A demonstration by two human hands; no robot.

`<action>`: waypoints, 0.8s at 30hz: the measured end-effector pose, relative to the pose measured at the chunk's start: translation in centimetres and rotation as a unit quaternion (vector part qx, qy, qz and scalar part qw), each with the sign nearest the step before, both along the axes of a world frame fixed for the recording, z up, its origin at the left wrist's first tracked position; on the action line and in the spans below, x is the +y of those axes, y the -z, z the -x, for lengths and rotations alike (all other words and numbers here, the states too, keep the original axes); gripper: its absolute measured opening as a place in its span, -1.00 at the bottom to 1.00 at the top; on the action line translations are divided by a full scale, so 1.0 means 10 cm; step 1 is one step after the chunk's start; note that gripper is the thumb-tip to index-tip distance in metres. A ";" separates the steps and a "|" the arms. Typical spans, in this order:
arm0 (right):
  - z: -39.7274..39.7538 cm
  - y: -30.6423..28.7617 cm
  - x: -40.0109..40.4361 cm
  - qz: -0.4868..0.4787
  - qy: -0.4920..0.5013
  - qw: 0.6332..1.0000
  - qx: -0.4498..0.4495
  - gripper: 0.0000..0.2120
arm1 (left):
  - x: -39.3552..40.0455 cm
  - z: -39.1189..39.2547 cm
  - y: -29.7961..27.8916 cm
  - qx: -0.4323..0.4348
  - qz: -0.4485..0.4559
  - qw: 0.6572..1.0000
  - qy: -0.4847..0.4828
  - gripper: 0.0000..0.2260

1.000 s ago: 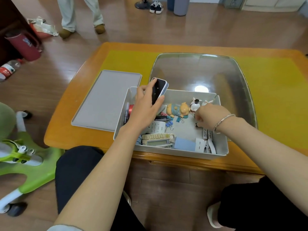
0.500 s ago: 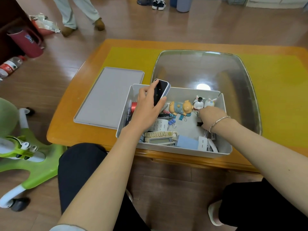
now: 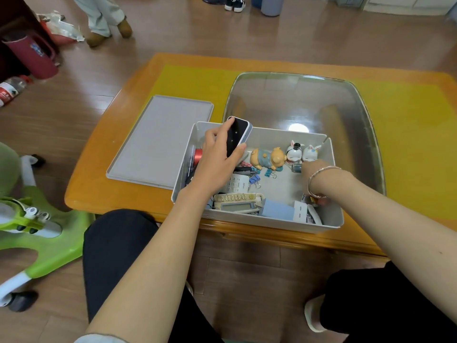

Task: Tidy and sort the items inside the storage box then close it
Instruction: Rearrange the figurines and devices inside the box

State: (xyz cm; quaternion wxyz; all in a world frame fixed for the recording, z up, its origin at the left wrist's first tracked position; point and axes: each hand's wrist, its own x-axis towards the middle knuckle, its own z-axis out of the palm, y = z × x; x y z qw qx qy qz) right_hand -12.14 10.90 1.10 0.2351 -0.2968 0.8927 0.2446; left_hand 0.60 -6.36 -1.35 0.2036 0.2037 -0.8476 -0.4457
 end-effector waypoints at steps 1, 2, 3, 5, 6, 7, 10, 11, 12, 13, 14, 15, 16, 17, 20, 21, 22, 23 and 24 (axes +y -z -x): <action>-0.01 0.00 0.00 -0.014 -0.020 1.000 0.012 -0.81 | 0.00 -0.01 0.00 0.001 -0.001 1.000 0.000 -0.47; -0.02 0.00 0.00 -0.027 -0.034 0.999 0.019 -0.80 | -0.01 -0.02 0.00 0.002 -0.002 1.000 -0.001 -0.47; -0.02 0.00 -0.01 -0.037 -0.043 0.998 0.017 -0.80 | -0.01 -0.03 0.00 0.002 -0.005 1.000 -0.001 -0.47; 0.02 0.04 -0.01 -0.028 -0.039 0.999 0.003 -0.89 | -0.02 -0.04 -0.01 0.002 -0.014 1.000 -0.001 -0.47; 0.05 0.07 -0.01 -0.014 -0.028 0.999 -0.003 -0.92 | -0.03 -0.04 -0.01 0.002 -0.016 1.000 -0.002 -0.47; 0.08 0.11 -0.01 0.002 -0.012 1.000 -0.009 -0.88 | -0.03 -0.04 0.00 0.001 -0.017 1.000 -0.003 -0.47; 0.10 0.20 -0.01 0.040 0.037 0.998 -0.040 -0.69 | -0.04 -0.05 -0.01 -0.001 -0.016 1.000 -0.005 -0.47; 0.08 0.22 -0.01 0.046 0.052 0.996 -0.052 -0.66 | -0.04 -0.05 -0.01 0.000 -0.017 1.000 -0.006 -0.47; 0.07 0.25 -0.02 0.051 0.064 0.994 -0.067 -0.66 | -0.05 -0.06 -0.01 0.001 -0.016 1.000 -0.008 -0.47; 0.06 0.28 -0.03 0.053 0.068 0.993 -0.081 -0.66 | -0.06 -0.07 -0.02 0.003 -0.015 1.000 -0.012 -0.47; 0.06 0.31 -0.03 0.055 0.066 0.992 -0.090 -0.66 | -0.07 -0.08 -0.03 0.006 -0.014 1.000 -0.018 -0.47; 0.06 0.32 -0.03 0.059 0.061 0.992 -0.092 -0.64 | -0.09 -0.09 -0.04 0.011 -0.013 1.000 -0.026 -0.47; 0.07 0.33 -0.02 0.066 0.052 0.993 -0.087 -0.61 | -0.10 -0.10 -0.05 0.016 -0.011 0.999 -0.034 -0.47; 0.08 0.33 -0.01 0.074 0.040 0.993 -0.080 -0.57 | -0.11 -0.11 -0.06 0.021 -0.009 0.999 -0.042 -0.47; 0.09 0.38 0.01 0.099 0.011 0.993 -0.071 -0.52 | -0.16 -0.15 -0.06 0.032 -0.002 0.997 -0.074 -0.48; 0.09 0.40 0.02 0.108 0.007 0.992 -0.071 -0.52 | -0.17 -0.17 -0.04 0.038 0.002 0.995 -0.090 -0.48; 0.10 0.42 0.02 0.115 0.003 0.991 -0.070 -0.52 | -0.18 -0.19 -0.03 0.045 0.008 0.993 -0.108 -0.48; 0.11 0.44 0.03 0.120 0.000 0.990 -0.071 -0.53 | -0.18 -0.21 -0.01 0.051 0.014 0.991 -0.127 -0.47; 0.11 0.45 0.03 0.124 -0.007 0.990 -0.073 -0.55 | -0.18 -0.23 0.00 0.057 0.021 0.988 -0.145 -0.47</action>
